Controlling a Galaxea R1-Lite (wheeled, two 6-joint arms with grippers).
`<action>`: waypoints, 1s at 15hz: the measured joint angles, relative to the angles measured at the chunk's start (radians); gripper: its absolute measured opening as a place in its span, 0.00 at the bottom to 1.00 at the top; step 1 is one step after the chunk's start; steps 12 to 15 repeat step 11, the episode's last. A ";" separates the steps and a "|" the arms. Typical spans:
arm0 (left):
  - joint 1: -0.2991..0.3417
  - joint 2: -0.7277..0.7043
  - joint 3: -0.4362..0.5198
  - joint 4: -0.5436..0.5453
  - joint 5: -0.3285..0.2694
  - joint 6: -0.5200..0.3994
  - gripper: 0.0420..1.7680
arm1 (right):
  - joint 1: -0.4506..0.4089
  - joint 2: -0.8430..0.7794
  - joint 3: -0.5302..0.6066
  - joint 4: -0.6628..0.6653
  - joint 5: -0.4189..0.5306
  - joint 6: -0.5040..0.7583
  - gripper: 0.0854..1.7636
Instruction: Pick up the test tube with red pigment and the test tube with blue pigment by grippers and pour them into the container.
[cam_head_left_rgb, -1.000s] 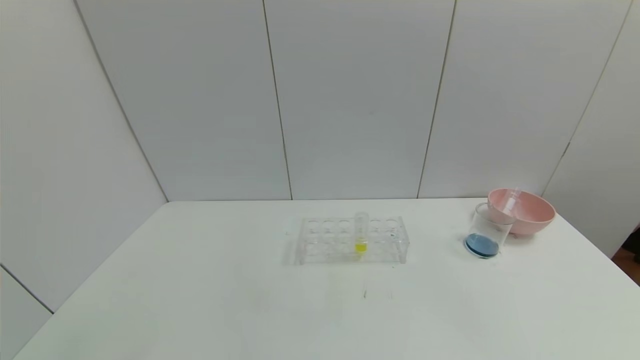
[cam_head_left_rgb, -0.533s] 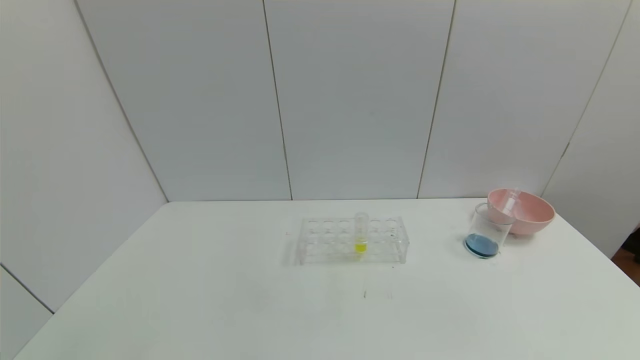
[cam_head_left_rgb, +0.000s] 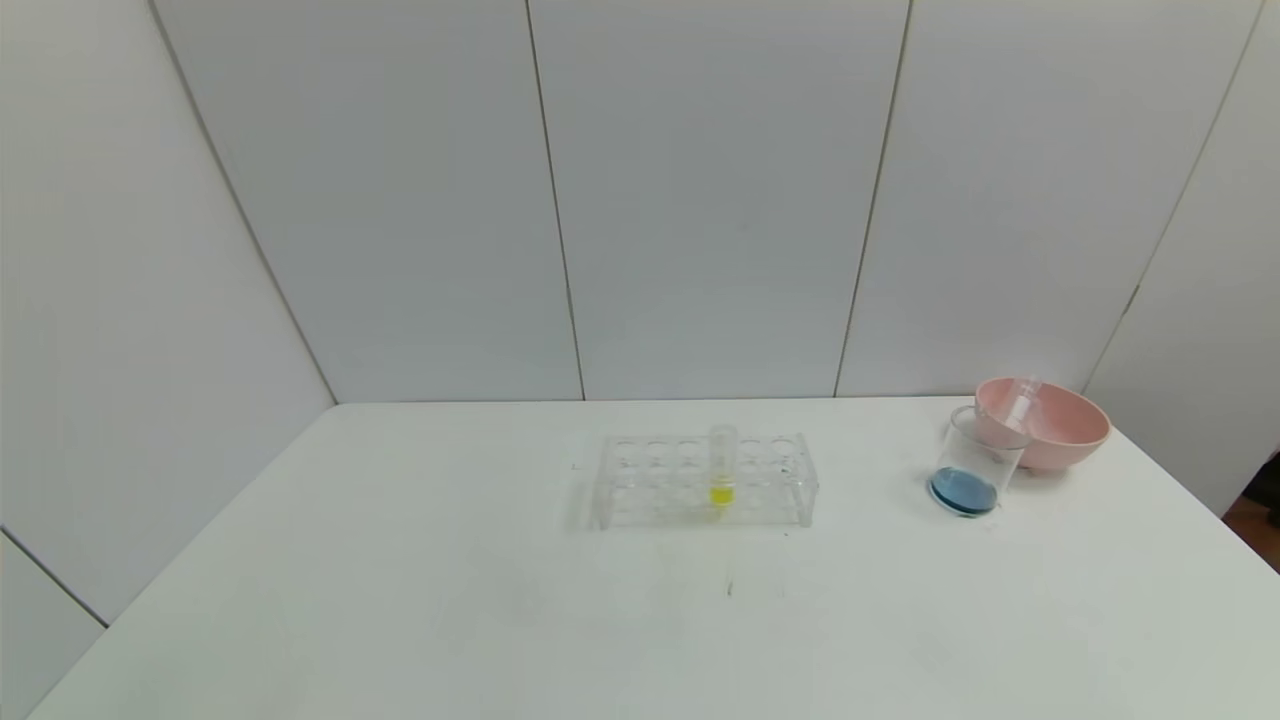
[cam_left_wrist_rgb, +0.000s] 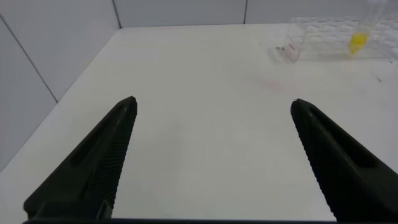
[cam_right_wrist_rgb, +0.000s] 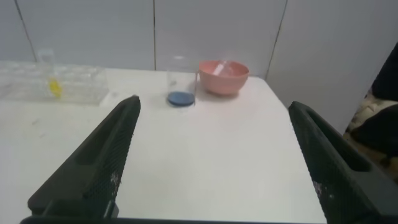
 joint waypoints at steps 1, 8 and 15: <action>0.000 0.000 0.000 0.000 0.000 0.000 1.00 | 0.000 0.000 0.042 0.010 0.014 0.001 0.96; 0.000 0.000 0.000 0.000 0.000 0.000 1.00 | 0.000 -0.001 0.083 0.106 0.055 0.033 0.97; 0.000 0.000 0.000 0.000 0.000 0.000 1.00 | 0.000 -0.001 0.087 0.108 0.056 0.031 0.97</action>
